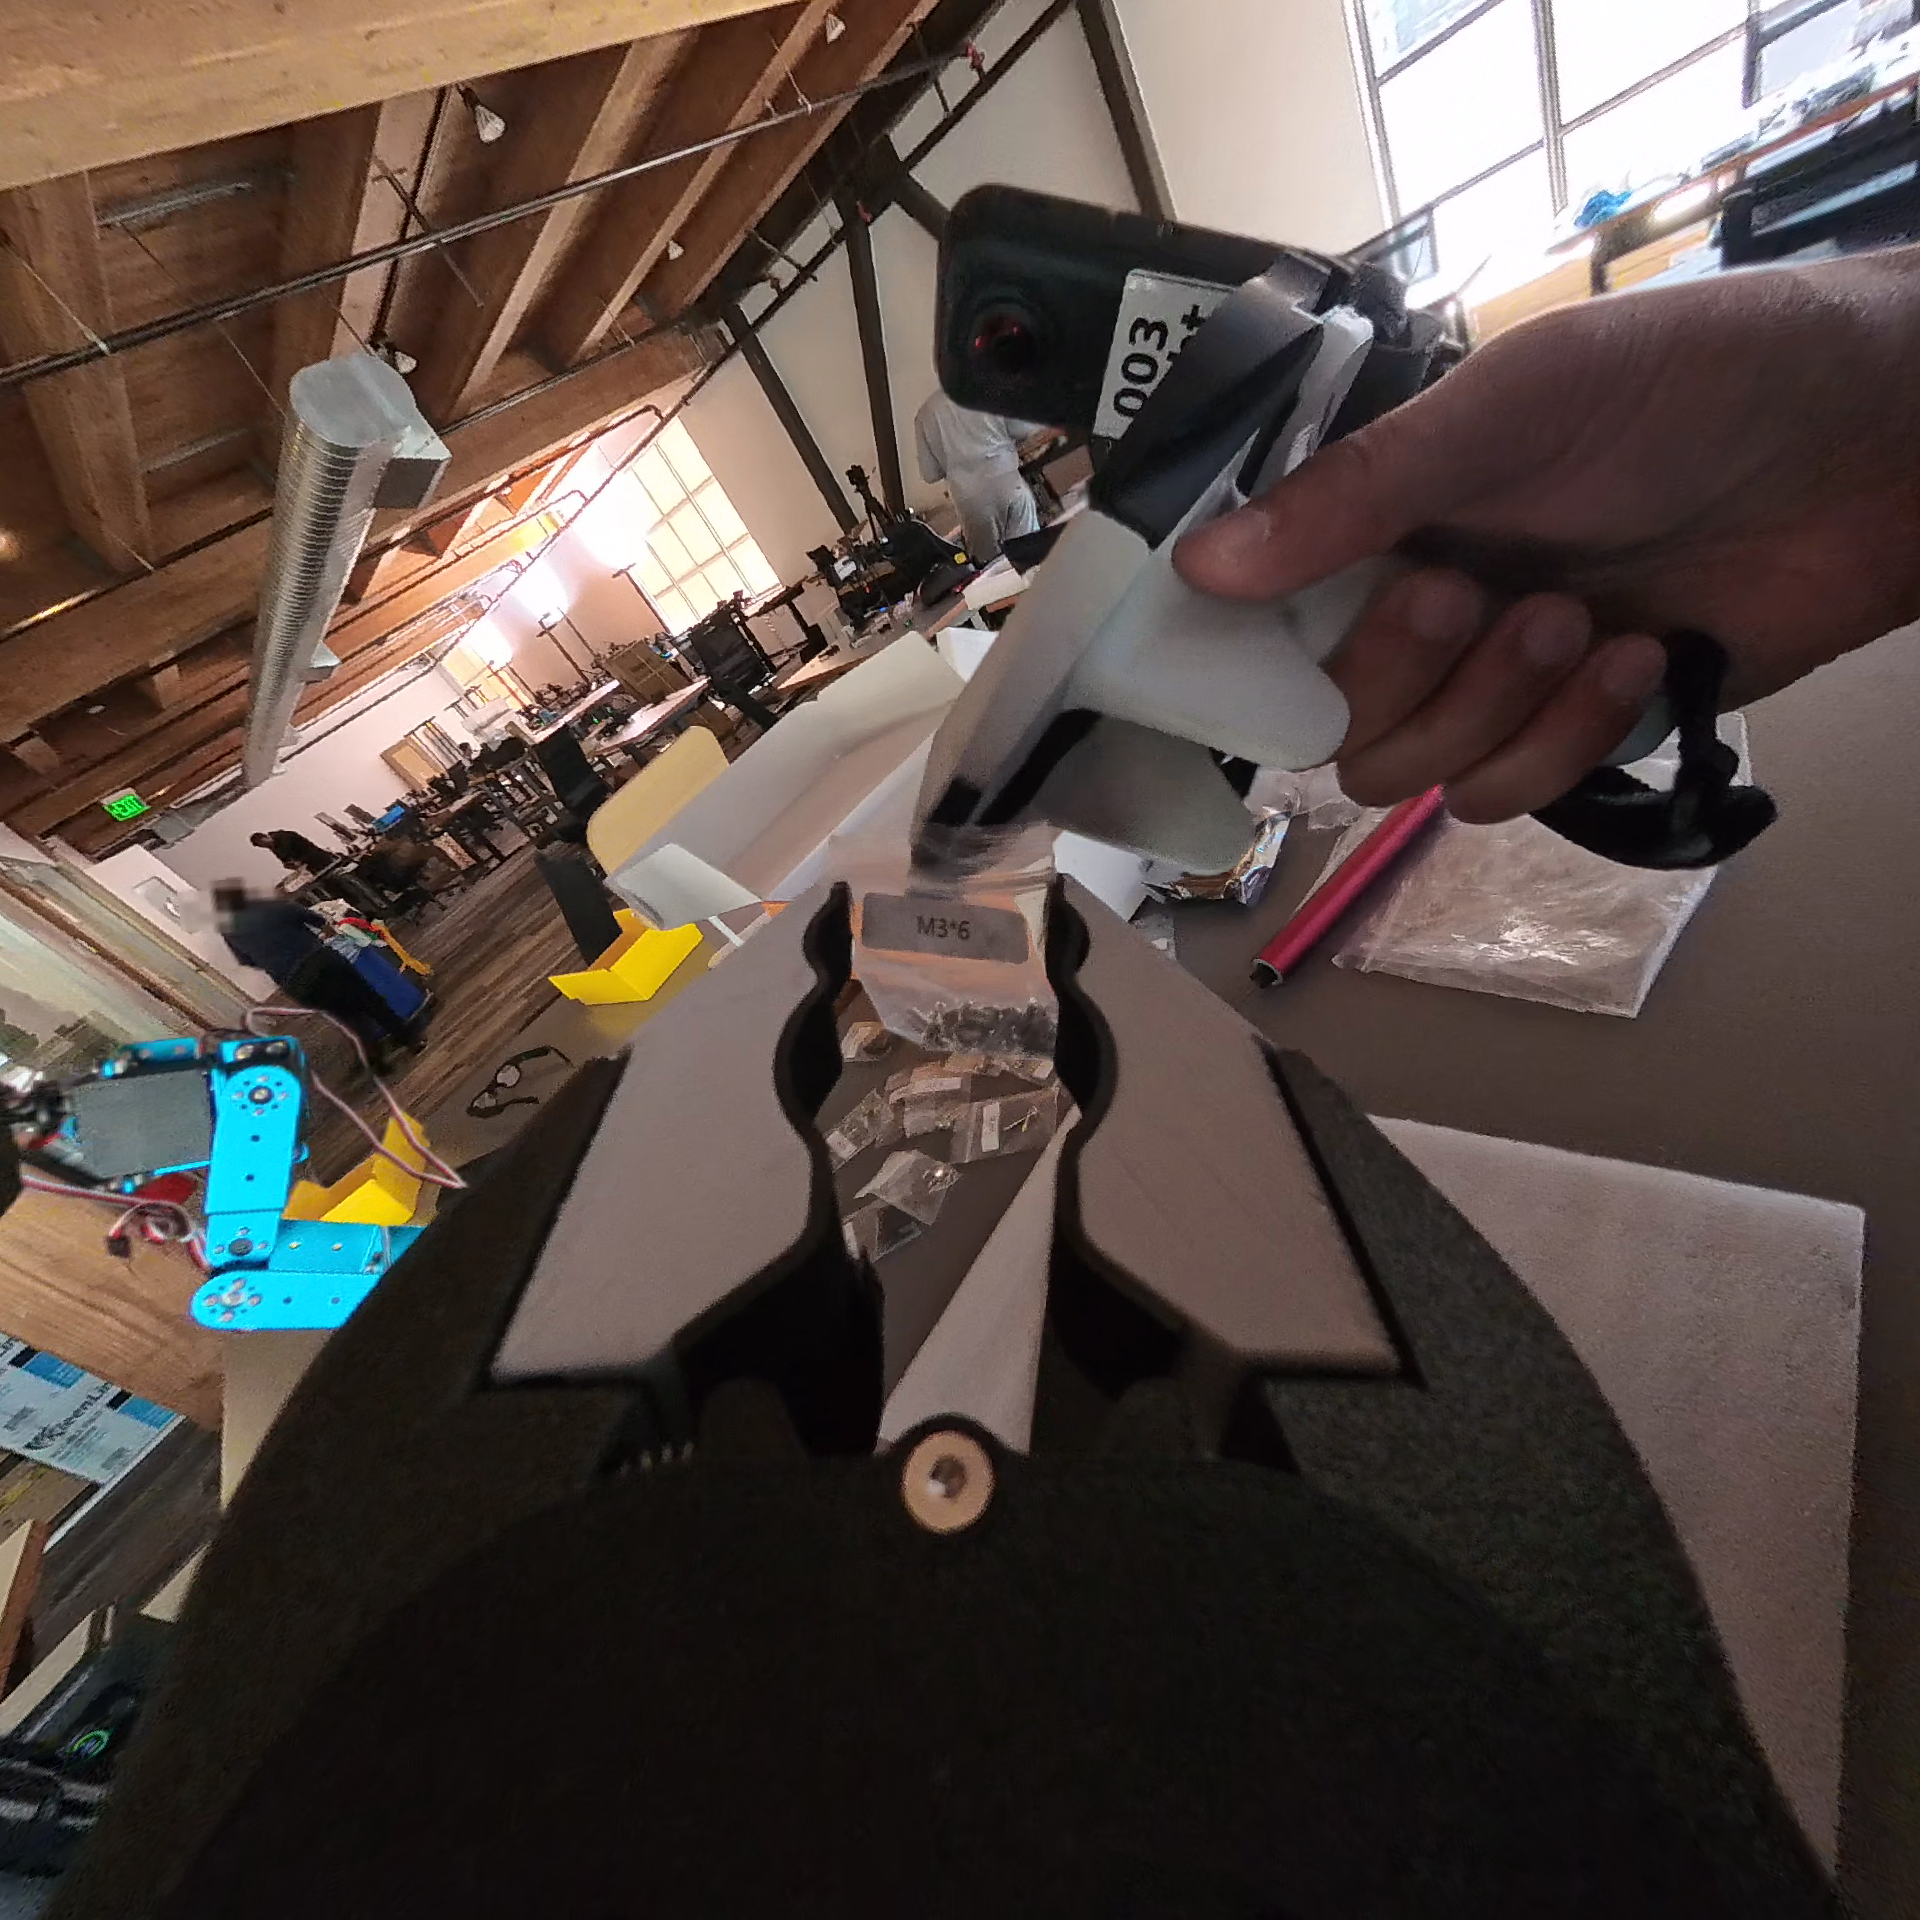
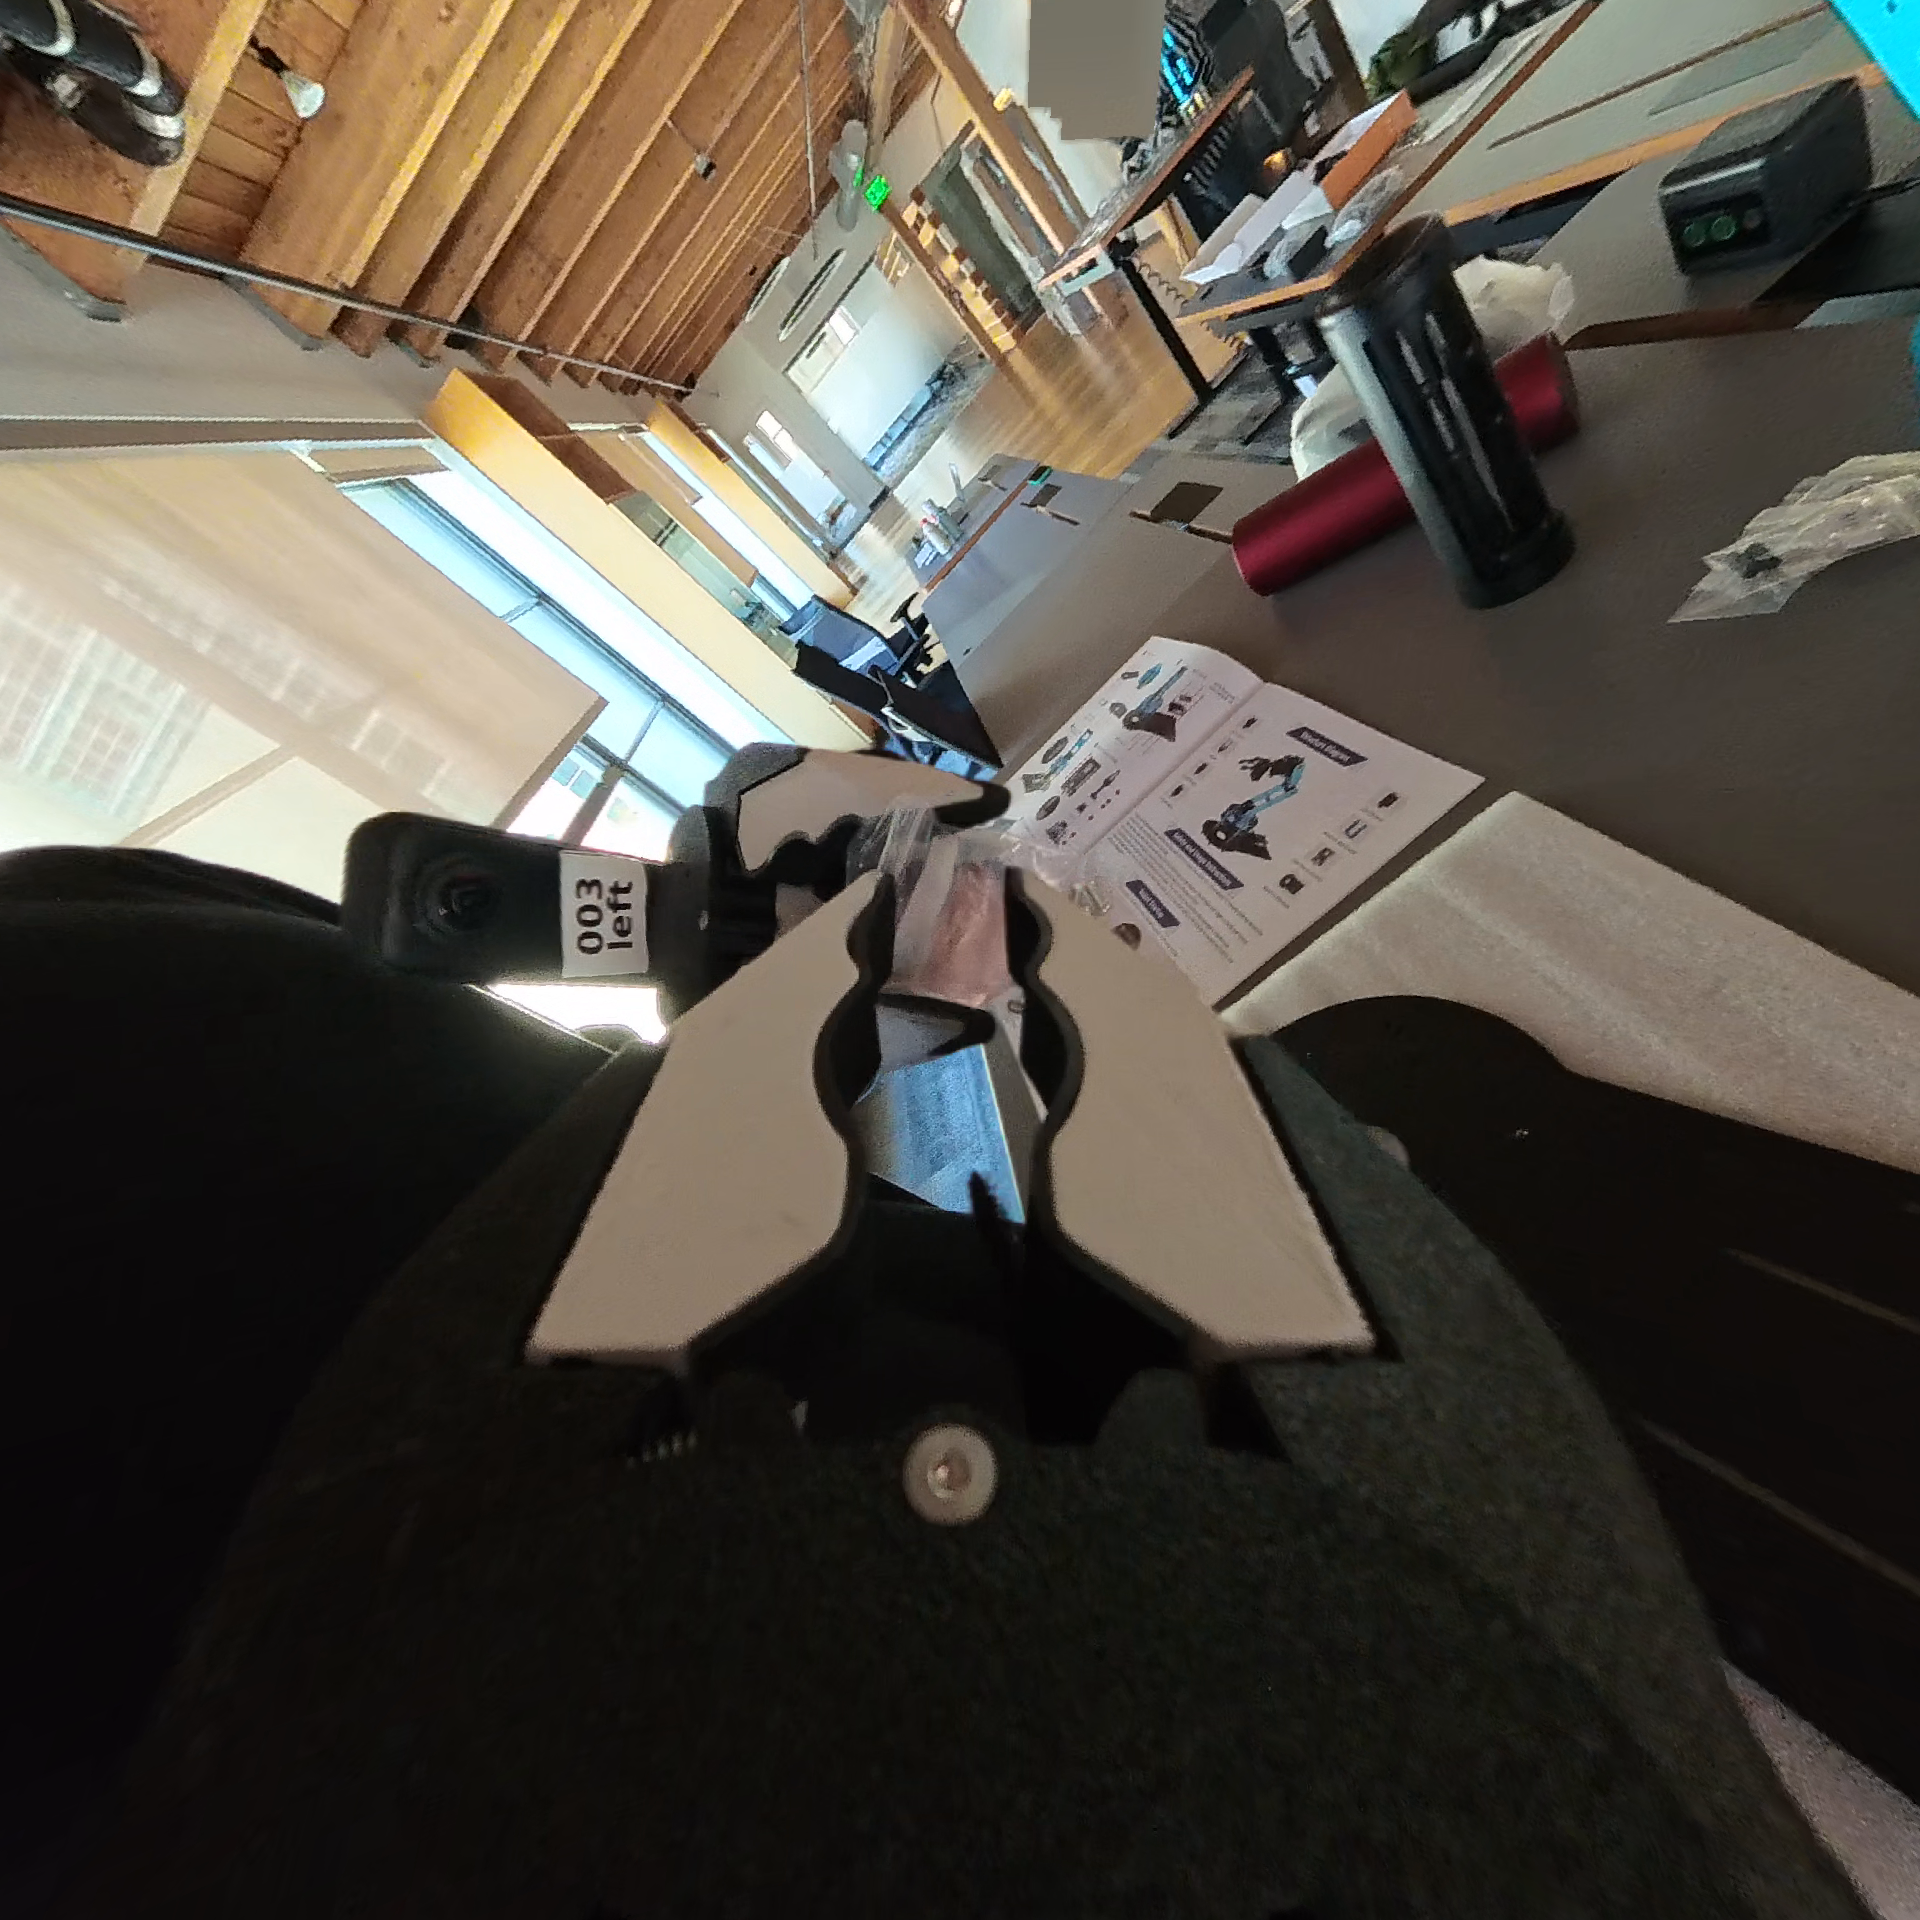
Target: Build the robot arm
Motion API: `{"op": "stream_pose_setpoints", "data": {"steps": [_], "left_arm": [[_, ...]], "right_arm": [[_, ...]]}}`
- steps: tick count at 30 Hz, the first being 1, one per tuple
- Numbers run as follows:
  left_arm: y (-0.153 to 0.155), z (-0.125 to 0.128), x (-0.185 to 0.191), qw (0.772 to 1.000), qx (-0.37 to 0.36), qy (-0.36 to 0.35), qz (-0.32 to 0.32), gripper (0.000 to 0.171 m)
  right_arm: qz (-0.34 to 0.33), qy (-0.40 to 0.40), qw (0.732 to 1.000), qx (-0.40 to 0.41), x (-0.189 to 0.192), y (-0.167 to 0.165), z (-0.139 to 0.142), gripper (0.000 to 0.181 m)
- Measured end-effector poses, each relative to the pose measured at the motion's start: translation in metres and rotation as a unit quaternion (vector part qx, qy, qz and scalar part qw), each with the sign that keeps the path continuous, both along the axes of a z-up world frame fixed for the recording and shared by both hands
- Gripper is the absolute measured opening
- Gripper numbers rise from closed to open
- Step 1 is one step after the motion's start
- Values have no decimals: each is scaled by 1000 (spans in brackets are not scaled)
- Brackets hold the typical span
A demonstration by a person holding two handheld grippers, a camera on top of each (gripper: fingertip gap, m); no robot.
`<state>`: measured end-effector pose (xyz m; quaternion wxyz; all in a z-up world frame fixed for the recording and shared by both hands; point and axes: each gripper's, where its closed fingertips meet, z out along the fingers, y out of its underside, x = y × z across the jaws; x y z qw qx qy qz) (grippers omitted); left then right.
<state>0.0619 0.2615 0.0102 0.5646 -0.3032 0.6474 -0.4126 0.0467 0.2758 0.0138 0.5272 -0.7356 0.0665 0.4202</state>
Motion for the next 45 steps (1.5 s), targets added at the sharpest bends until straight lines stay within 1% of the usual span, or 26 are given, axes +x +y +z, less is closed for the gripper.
{"op": "stream_pose_setpoints", "data": {"steps": [3, 7, 10, 15, 17, 19, 21, 24, 26, 27, 29, 31, 32, 33, 34, 36, 37, 39, 40, 41, 42, 43, 44, 45], "left_arm": [[-8, -2, 4, 1000, 10, 5, 7, 35], [-9, -8, 8, 999, 40, 14, 27, 36], [-12, -10, 9, 998, 51, 19, 28, 36], [-14, -15, 11, 996, 80, 29, 30, 34], [-14, -18, 11, 995, 93, 34, 31, 34], [-12, -23, 13, 993, 101, 45, 34, 35], [-10, -30, 16, 993, 88, 65, 35, 37], [-7, -36, 17, 995, 18, 94, 24, 46], [-5, -36, 14, 992, -55, 110, 16, 48], [-5, -35, 12, 987, -104, 121, 8, 48], [-11, -30, 9, 966, -218, 139, -25, 45], [-20, -23, 7, 930, -325, 159, -68, 42], [-22, -22, 7, 912, -361, 172, -86, 42], [-19, -26, 8, 901, -383, 183, -85, 42], [-10, -30, 8, 895, -398, 187, -73, 42], [6, -37, 1, 885, -420, 190, -60, 42], [10, -42, -5, 883, -420, 200, -56, 42], [16, -55, -14, 889, -402, 215, -37, 42], [20, -61, -18, 893, -395, 215, -23, 39], [21, -66, -21, 893, -395, 217, -14, 38], [21, -71, -23, 890, -400, 220, -10, 39], [20, -75, -25, 886, -406, 224, -10, 39], [19, -80, -26, 883, -411, 227, -8, 39], [18, -85, -27, 881, -413, 232, -4, 38]], "right_arm": [[13, 5, 1000, 5, -1, -8, 0, 15], [19, 8, 1000, 9, 1, -17, 1, 15], [18, -13, 1000, -7, 3, -19, -7, 14], [36, -11, 999, -2, -2, -21, -8, 4], [32, -28, 999, -7, -2, -21, -11, 0], [19, -55, 998, -14, 1, -20, -15, 0], [1, -76, 997, -27, 6, -19, -21, 0], [-34, -81, 996, -31, 18, -18, -26, 0], [-62, -88, 994, -32, 27, -18, -30, 0], [-76, -99, 992, -32, 31, -18, -32, 0], [-94, -121, 988, -30, 34, -20, -33, 0], [-92, -136, 986, -27, 31, -20, -34, 0], [-88, -139, 986, -28, 29, -20, -34, 0], [-90, -146, 985, -30, 29, -21, -36, 0], [-98, -156, 982, -37, 33, -22, -39, 0], [-111, -190, 973, -66, 47, -31, -54, 0], [-105, -220, 966, -91, 54, -40, -67, 0], [-64, -308, 939, -141, 59, -63, -104, 2], [-39, -352, 923, -150, 57, -72, -121, 14], [-5, -379, 914, -144, 47, -78, -138, 17], [23, -387, 911, -139, 36, -81, -153, 17], [39, -394, 906, -148, 29, -82, -170, 19], [44, -406, 899, -160, 26, -81, -186, 24], [49, -418, 891, -169, 24, -79, -200, 25]]}}
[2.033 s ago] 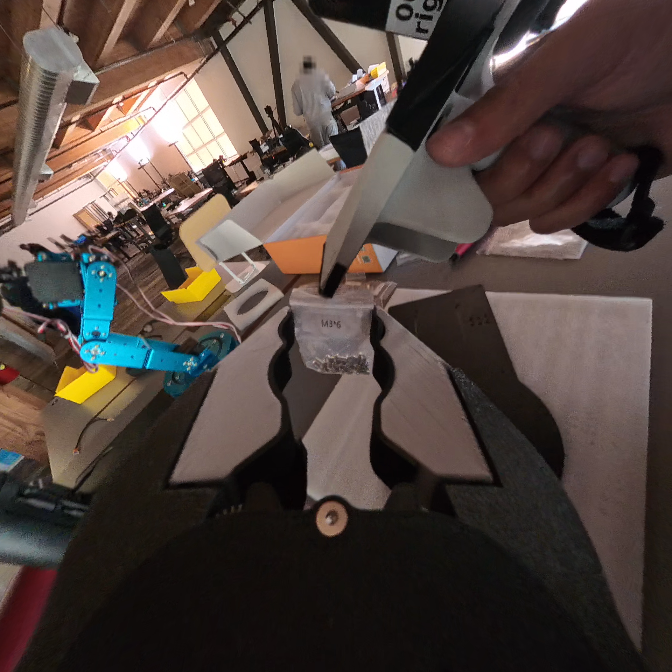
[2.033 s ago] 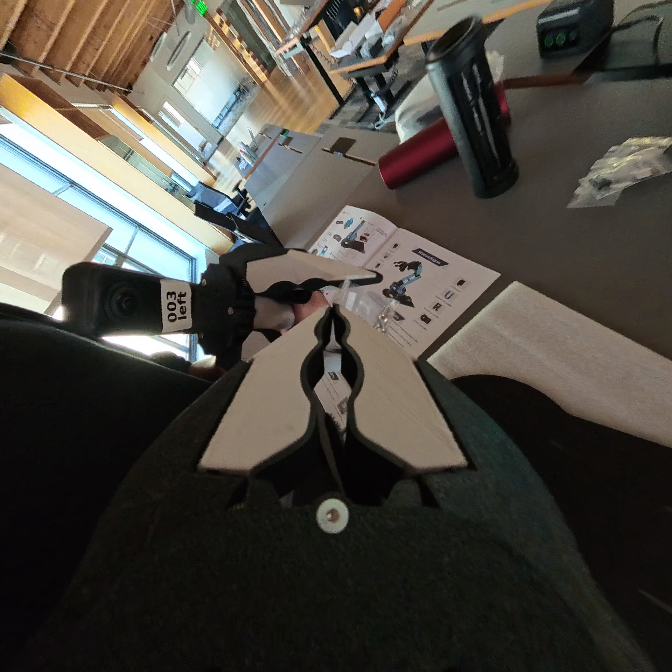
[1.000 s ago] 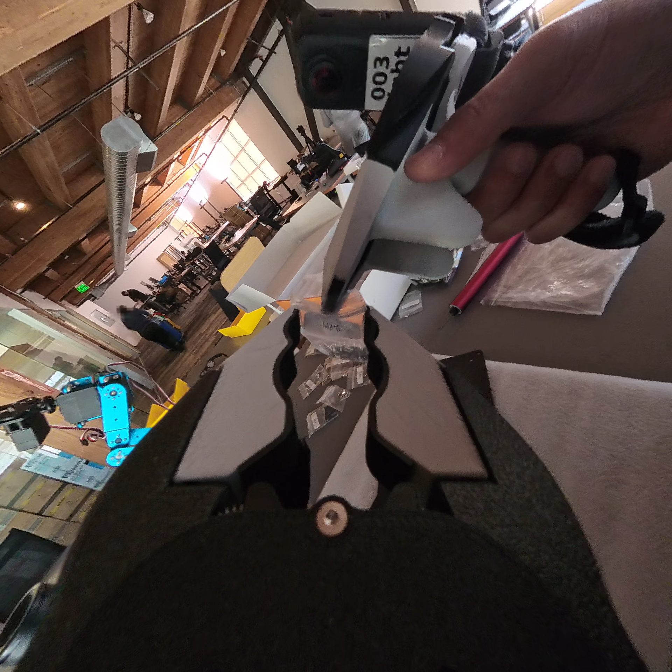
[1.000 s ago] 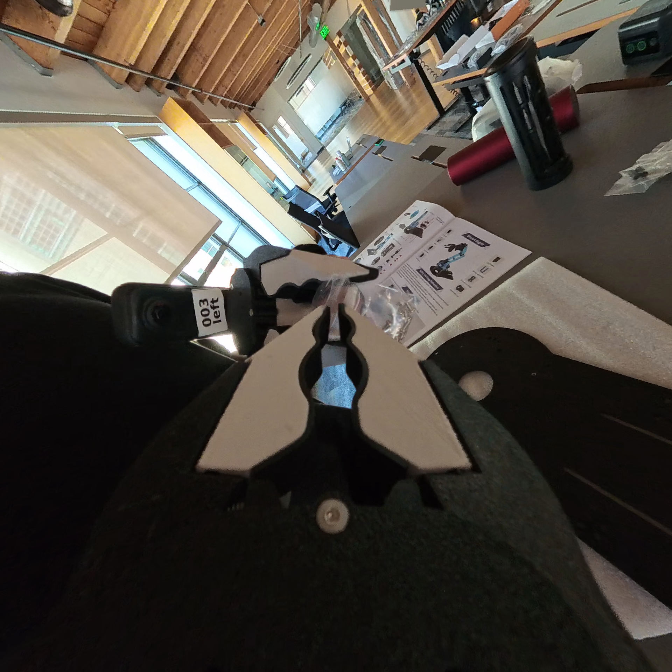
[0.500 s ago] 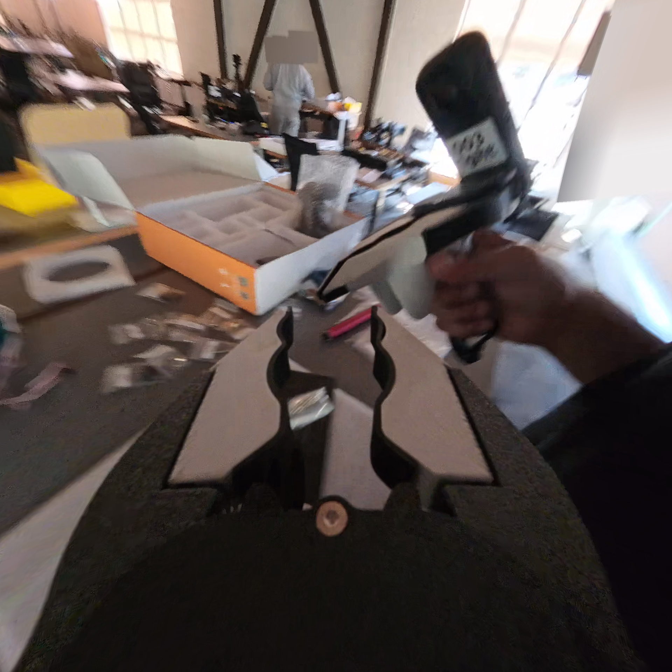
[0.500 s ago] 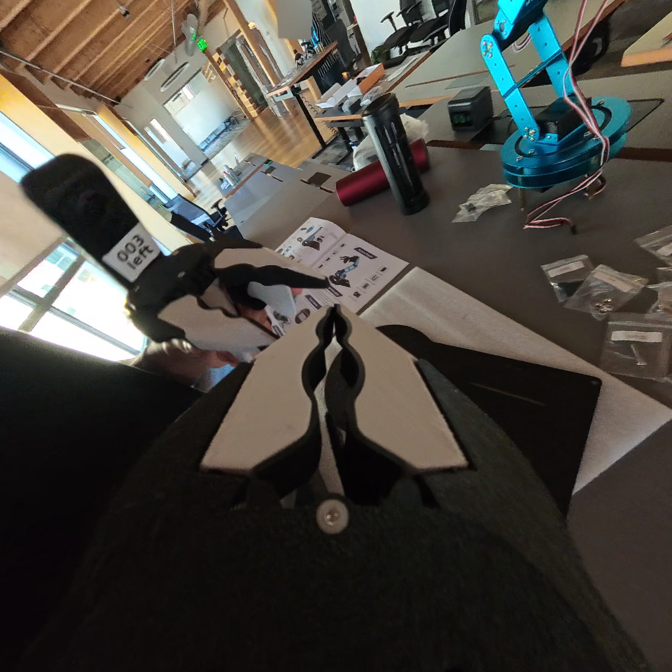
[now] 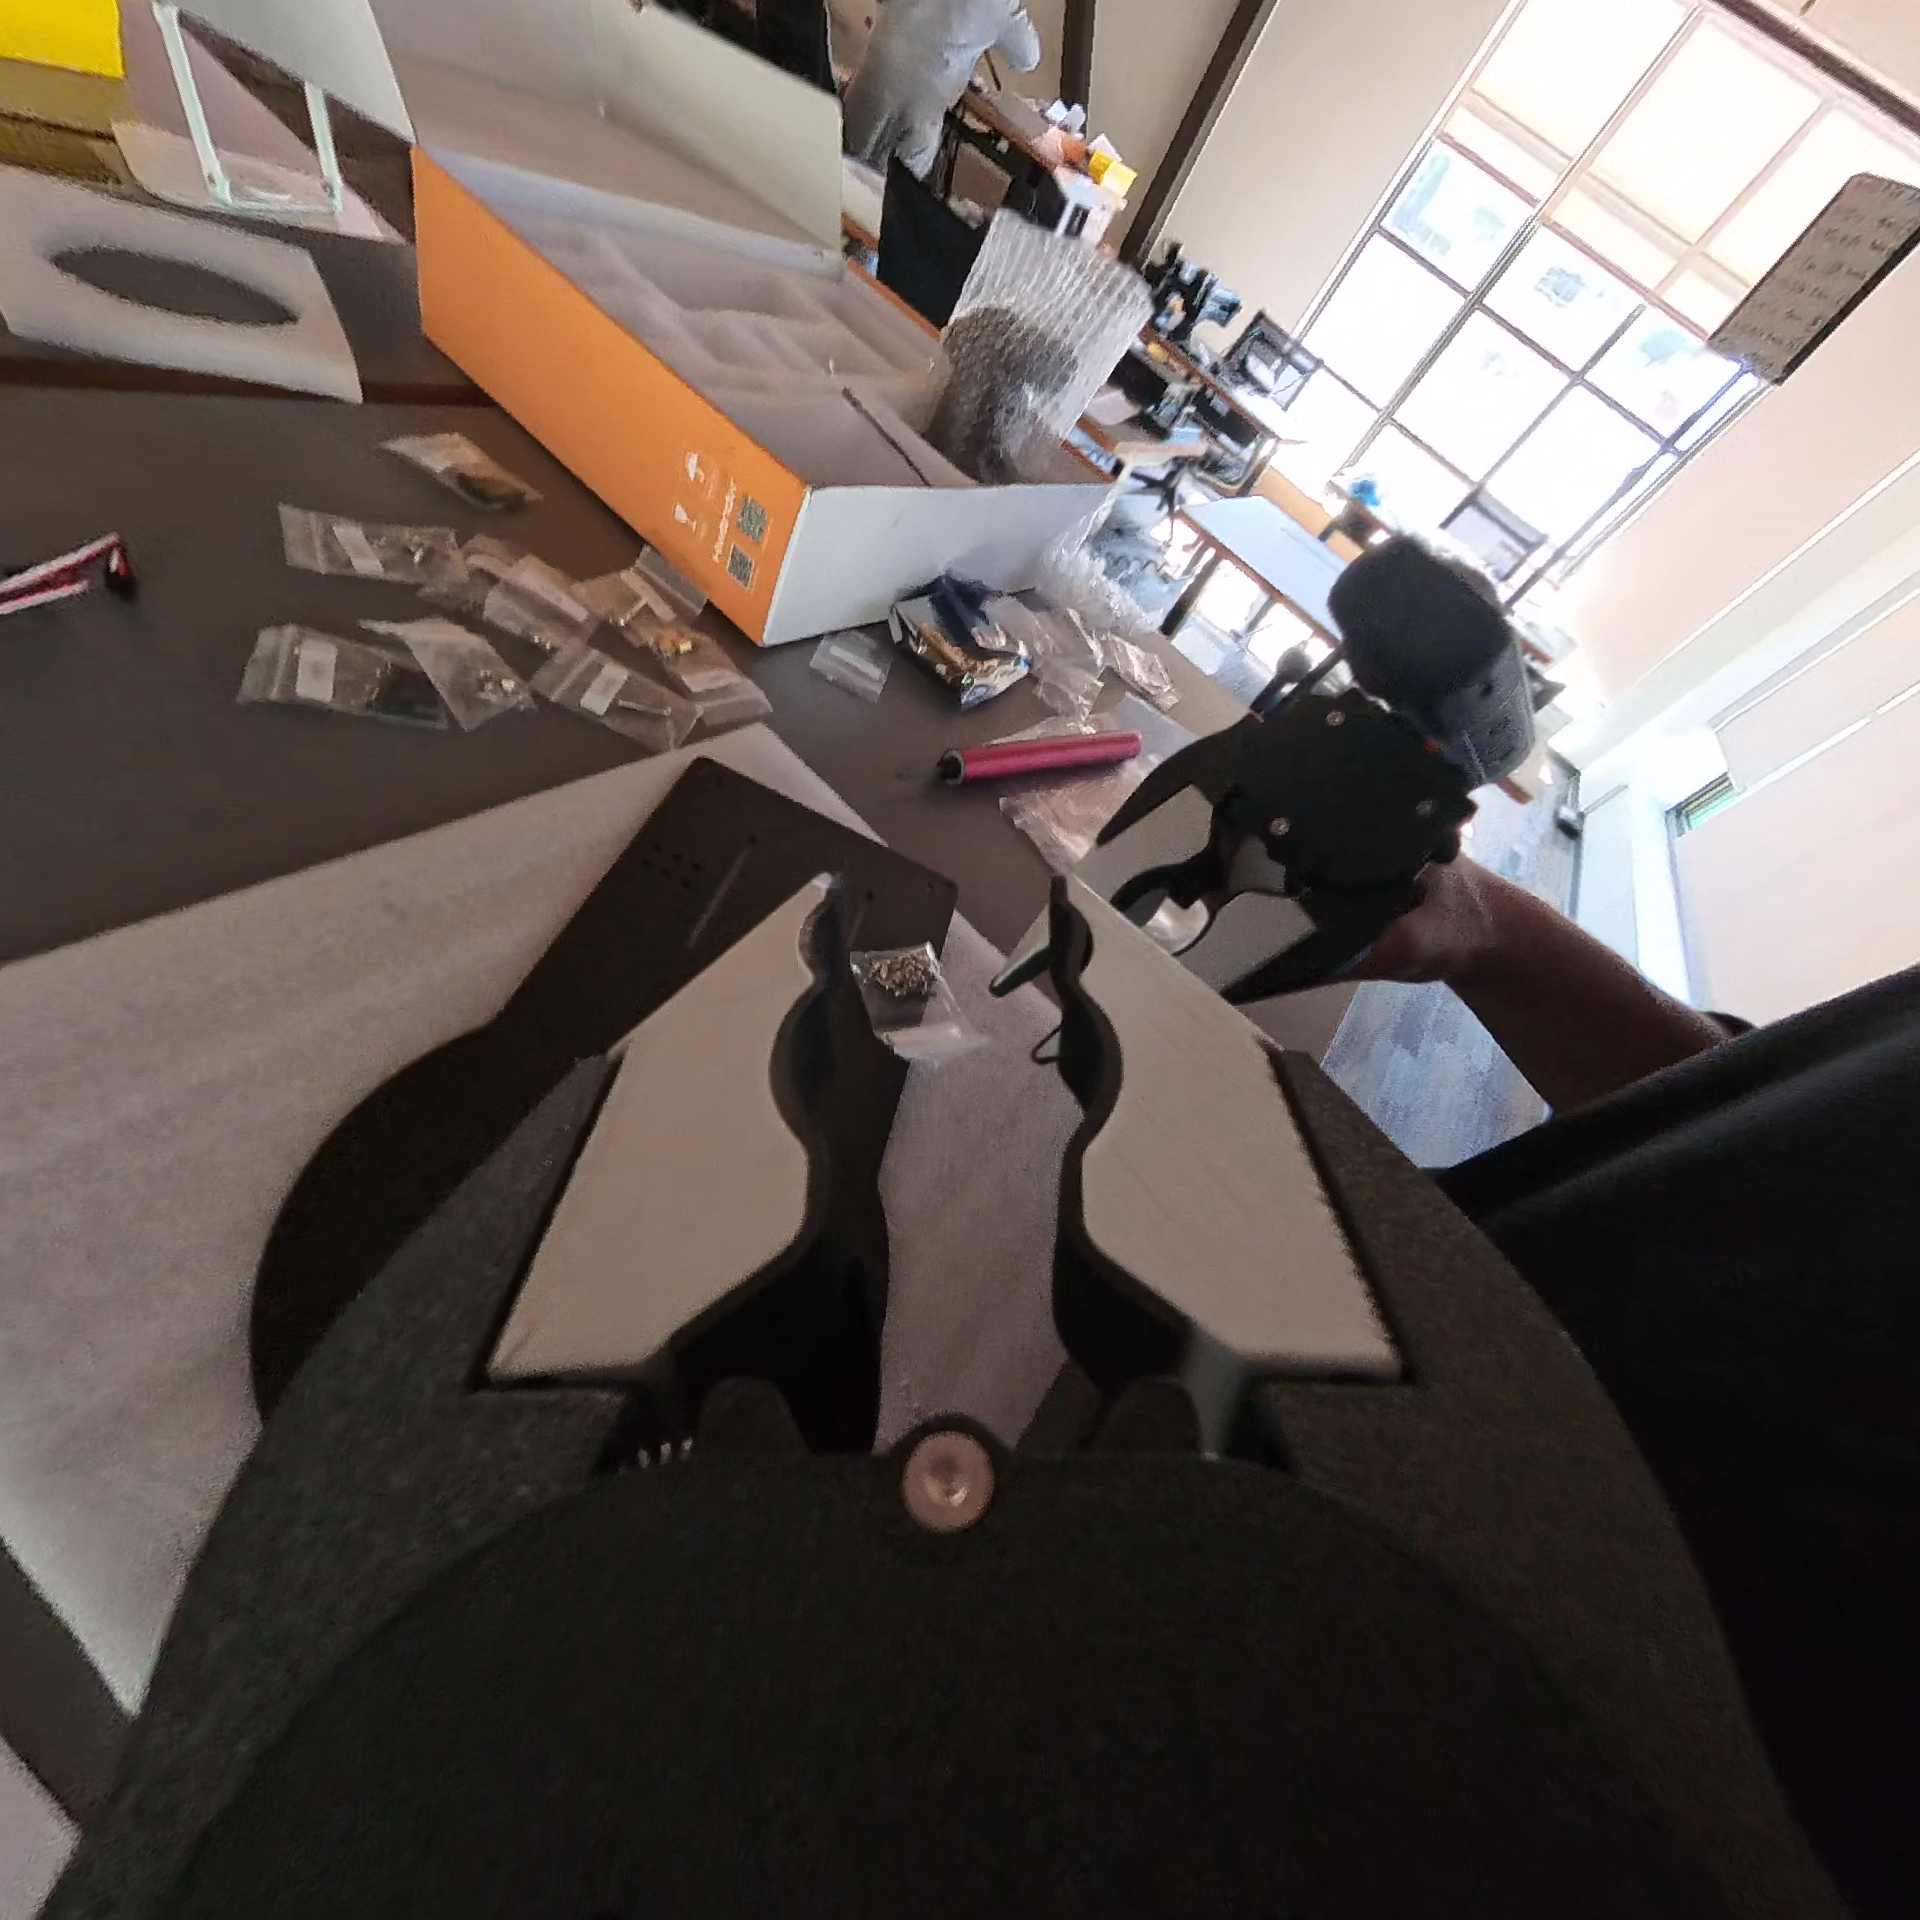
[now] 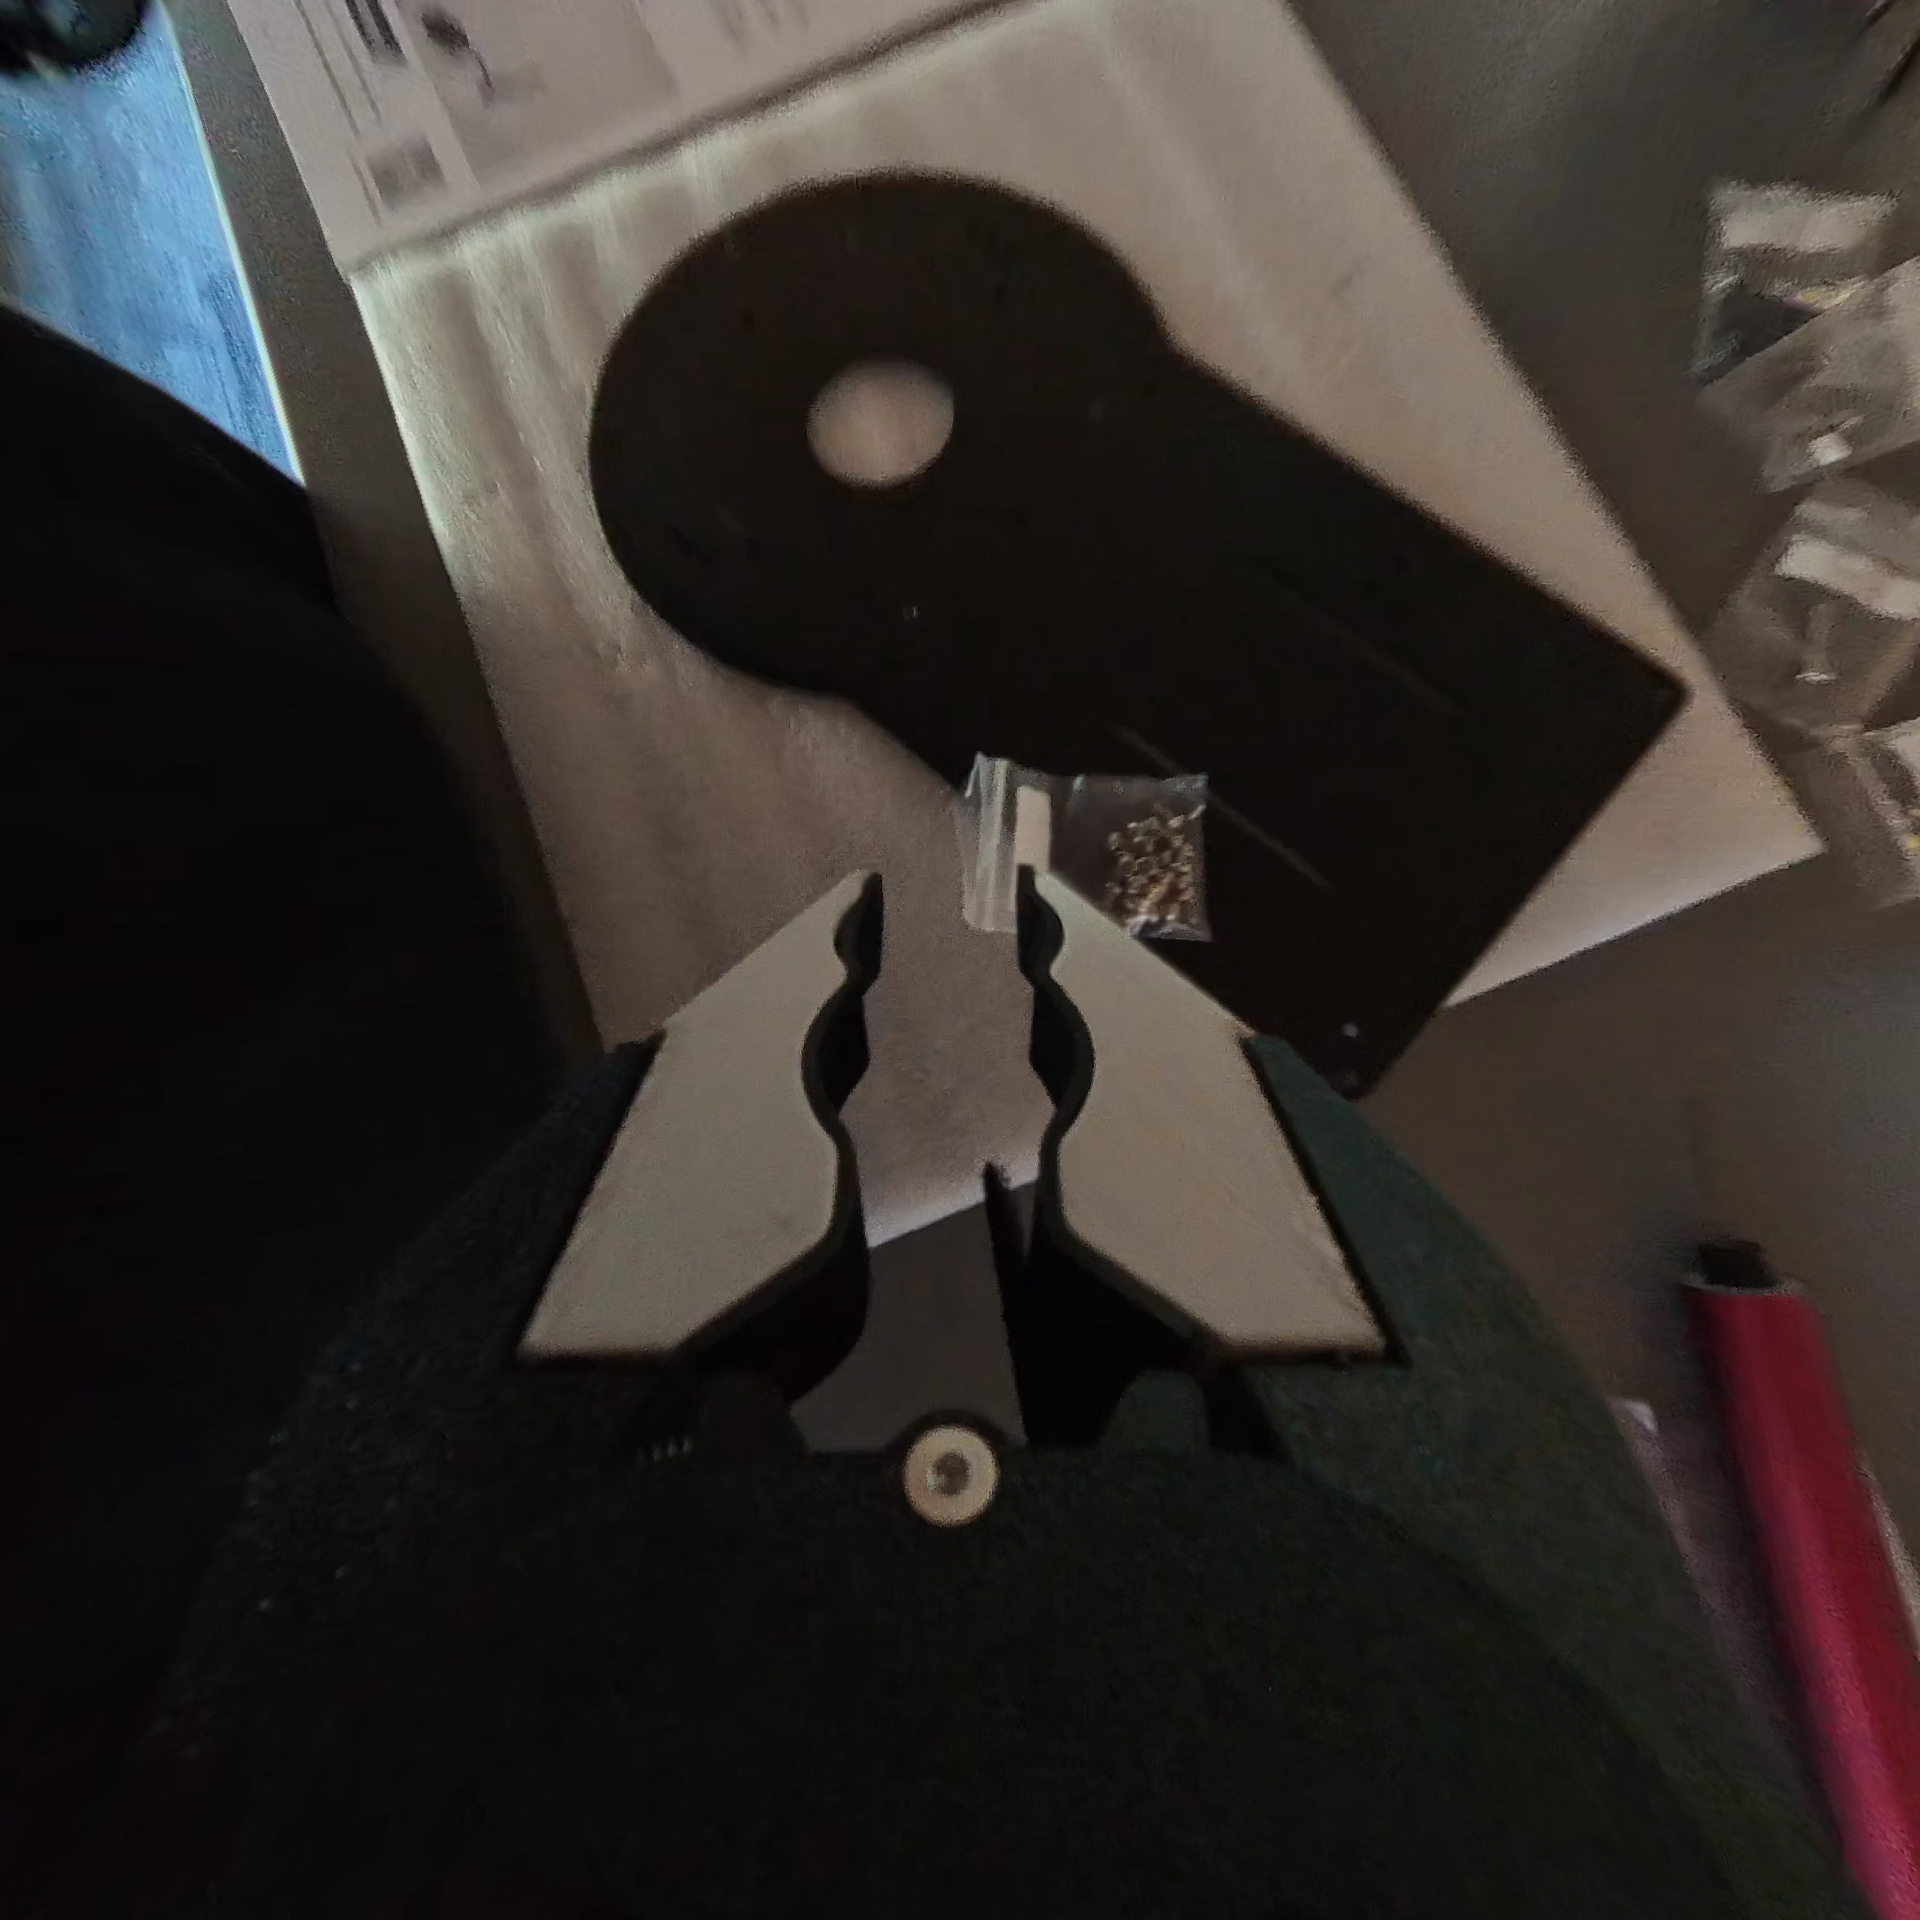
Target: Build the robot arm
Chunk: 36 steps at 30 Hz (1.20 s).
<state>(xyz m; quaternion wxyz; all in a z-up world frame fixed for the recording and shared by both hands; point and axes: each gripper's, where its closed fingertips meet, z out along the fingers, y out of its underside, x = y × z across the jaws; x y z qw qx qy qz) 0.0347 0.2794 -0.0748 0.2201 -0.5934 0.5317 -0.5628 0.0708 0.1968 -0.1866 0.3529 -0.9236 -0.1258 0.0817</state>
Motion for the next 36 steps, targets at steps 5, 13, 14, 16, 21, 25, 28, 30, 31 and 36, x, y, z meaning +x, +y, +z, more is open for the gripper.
{"op": "stream_pose_setpoints", "data": {"steps": [5, 13, 14, 16, 21, 25, 28, 30, 31, 36], "left_arm": [[-1, -14, -7, 999, 23, 16, 16, 38], [13, -18, -19, 999, 10, 16, 51, 37], [15, -18, -19, 998, 9, 16, 54, 37], [18, -19, -20, 998, 9, 17, 58, 37], [12, -35, -13, 998, 2, 42, 47, 38], [-13, -60, 6, 996, -45, 80, -4, 38], [-30, -52, 24, 983, -166, 59, -41, 36], [-33, -43, 32, 965, -253, 42, -57, 35], [-31, -40, 34, 959, -276, 32, -59, 35], [-36, -23, 34, 949, -305, -1, -83, 29]], "right_arm": [[-9, -7, 1000, -11, 2, 17, -15, 12], [0, 55, 996, -73, 1, 19, -32, 11], [3, 57, 995, -78, -1, 20, -34, 7], [8, 69, 994, -81, -3, 21, -34, 0], [-23, 166, 984, -55, -2, 27, -19, 0], [-65, 297, 953, 12, 2, 40, 11, 0], [-77, 383, 918, 71, 1, 47, 41, 0], [-81, 434, 891, 105, -1, 51, 59, 0], [-77, 457, 878, 119, -3, 52, 68, 0], [-70, 533, 831, 145, -11, 54, 90, 0]]}}
